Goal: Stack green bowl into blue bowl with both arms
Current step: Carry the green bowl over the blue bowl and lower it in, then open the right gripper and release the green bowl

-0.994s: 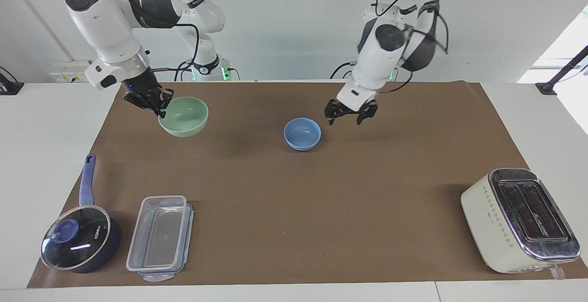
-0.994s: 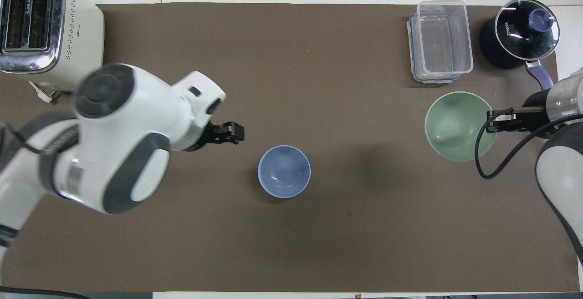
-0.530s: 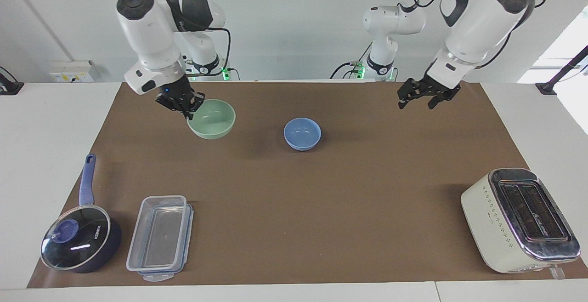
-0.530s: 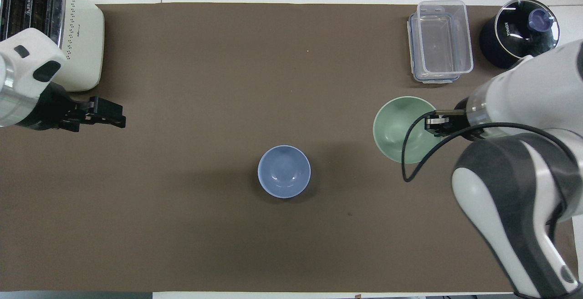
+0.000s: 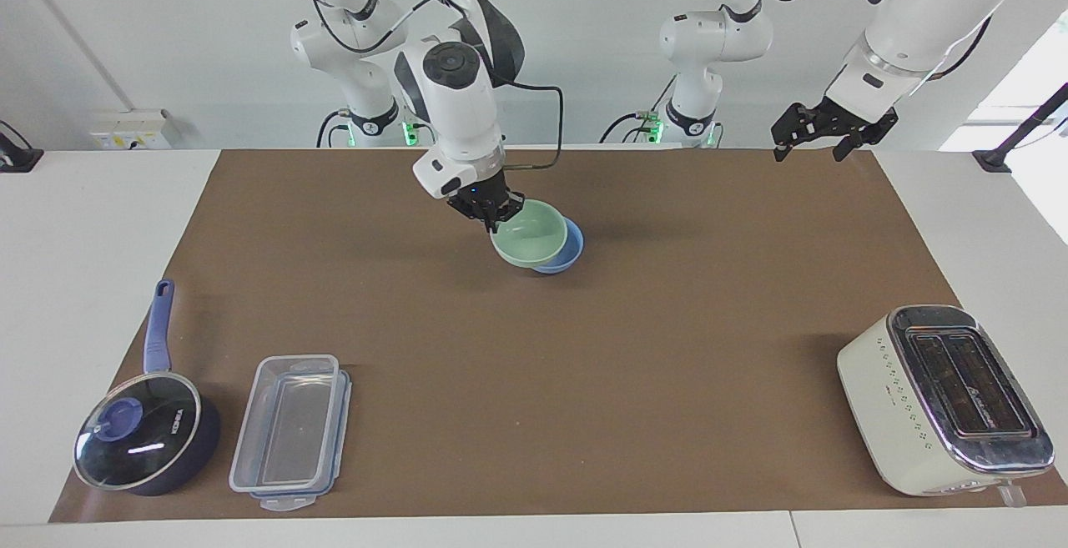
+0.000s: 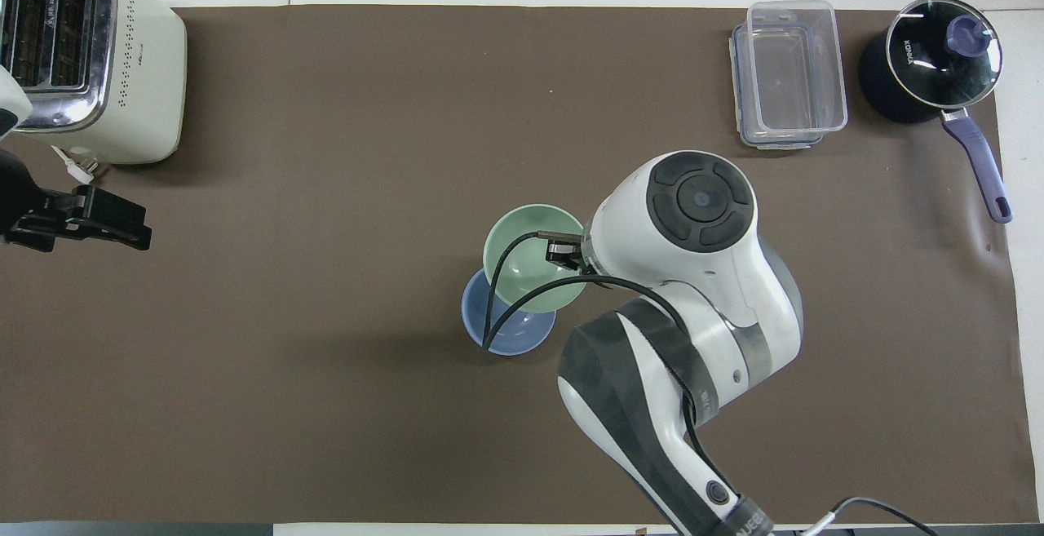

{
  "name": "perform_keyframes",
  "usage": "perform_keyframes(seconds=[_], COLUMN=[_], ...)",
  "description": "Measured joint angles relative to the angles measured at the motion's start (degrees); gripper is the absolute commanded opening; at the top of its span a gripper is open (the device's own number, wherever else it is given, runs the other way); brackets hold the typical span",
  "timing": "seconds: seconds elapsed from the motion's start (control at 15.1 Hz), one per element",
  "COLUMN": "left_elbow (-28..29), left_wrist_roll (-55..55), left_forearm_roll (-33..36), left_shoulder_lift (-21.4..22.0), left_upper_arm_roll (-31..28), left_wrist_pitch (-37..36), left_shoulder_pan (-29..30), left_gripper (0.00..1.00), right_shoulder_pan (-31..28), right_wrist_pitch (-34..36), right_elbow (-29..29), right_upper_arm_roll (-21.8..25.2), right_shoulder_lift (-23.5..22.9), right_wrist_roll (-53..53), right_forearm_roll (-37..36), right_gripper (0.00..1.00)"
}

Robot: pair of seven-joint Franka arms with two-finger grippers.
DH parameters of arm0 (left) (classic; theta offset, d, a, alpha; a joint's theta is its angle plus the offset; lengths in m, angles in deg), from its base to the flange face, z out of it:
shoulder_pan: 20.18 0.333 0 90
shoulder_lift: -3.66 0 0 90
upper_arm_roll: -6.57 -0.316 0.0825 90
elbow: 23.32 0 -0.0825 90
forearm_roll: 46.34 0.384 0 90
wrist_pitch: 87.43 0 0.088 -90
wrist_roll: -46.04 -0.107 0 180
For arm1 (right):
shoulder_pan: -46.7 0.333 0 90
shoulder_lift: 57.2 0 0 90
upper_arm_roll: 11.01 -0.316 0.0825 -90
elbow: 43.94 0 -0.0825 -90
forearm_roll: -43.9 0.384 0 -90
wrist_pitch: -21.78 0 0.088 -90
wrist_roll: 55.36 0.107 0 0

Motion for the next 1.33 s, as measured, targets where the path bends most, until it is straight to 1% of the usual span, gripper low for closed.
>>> perform_keyframes(seconds=[0.13,0.33,0.46,0.93,1.33], left_elbow=[0.2,0.7,0.7,0.7,0.7], left_wrist_roll=[0.0,0.0,0.0,0.0,0.0], left_forearm_roll=[0.0,0.1,0.1,0.0,0.0], left_shoulder_lift=[0.0,0.1,0.1,0.1,0.1], left_upper_arm_roll=[0.1,0.1,0.1,0.1,0.1], left_wrist_pitch=[-0.1,0.0,0.2,0.6,0.7], left_shoulder_pan=[-0.1,0.0,0.0,0.0,0.1], left_gripper=[1.0,1.0,1.0,1.0,1.0], right_shoulder_pan=[1.4,2.7,3.2,4.5,4.5], right_wrist_pitch=[-0.8,-5.1,-6.6,-11.4,-14.9], right_elbow=[-1.0,-5.7,-8.1,-10.9,-13.1], right_upper_arm_roll=[0.0,0.0,0.0,-0.1,0.0], right_shoulder_lift=[0.0,1.0,1.8,1.9,1.0], right_wrist_roll=[0.0,0.0,-0.1,-0.5,-1.5], right_forearm_roll=[0.4,0.5,0.5,0.5,0.5], right_gripper=[0.0,0.0,0.0,0.0,0.0])
